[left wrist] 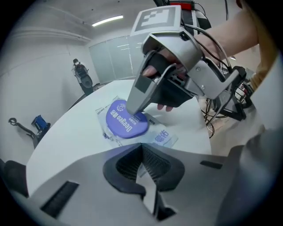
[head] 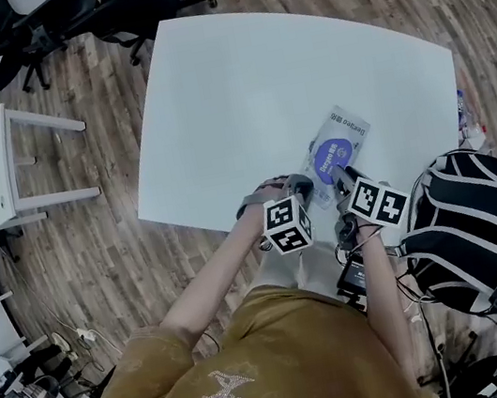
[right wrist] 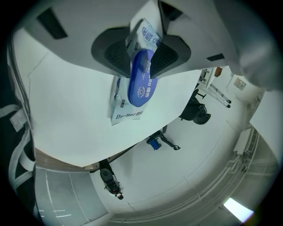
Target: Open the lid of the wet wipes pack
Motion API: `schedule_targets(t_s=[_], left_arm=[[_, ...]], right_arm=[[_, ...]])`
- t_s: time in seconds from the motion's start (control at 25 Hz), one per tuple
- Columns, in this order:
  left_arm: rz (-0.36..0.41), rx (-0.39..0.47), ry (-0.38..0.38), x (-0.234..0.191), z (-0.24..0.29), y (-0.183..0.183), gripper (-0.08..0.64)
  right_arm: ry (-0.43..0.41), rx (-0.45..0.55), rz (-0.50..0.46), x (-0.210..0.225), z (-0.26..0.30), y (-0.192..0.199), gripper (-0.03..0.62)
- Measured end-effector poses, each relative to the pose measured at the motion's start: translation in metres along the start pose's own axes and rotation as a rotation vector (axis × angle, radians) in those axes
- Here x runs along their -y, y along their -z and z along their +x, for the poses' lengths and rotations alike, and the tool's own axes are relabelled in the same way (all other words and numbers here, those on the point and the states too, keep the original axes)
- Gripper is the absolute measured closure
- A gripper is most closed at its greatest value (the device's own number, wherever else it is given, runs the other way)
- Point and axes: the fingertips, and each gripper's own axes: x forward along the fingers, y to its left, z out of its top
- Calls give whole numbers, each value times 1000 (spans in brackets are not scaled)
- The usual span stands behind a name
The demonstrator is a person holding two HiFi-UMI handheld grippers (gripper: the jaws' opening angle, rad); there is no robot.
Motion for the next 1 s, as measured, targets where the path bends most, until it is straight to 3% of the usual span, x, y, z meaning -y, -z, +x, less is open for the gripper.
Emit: schedule_targets(t_s=[0.12, 0.44, 0.88, 1.0], left_arm=[[-31, 13, 32, 10, 3, -6, 552], [-4, 48, 76, 33, 8, -13, 553], [-38, 80, 29, 21, -4, -11, 553], [-35, 133, -36, 11, -11, -20, 553]], right_arm=[[12, 1, 3, -4, 2, 2, 468], [-42, 4, -18, -25, -5, -3, 469], [-145, -29, -45, -58, -3, -13, 469], [-161, -29, -45, -62, -4, -17, 469]])
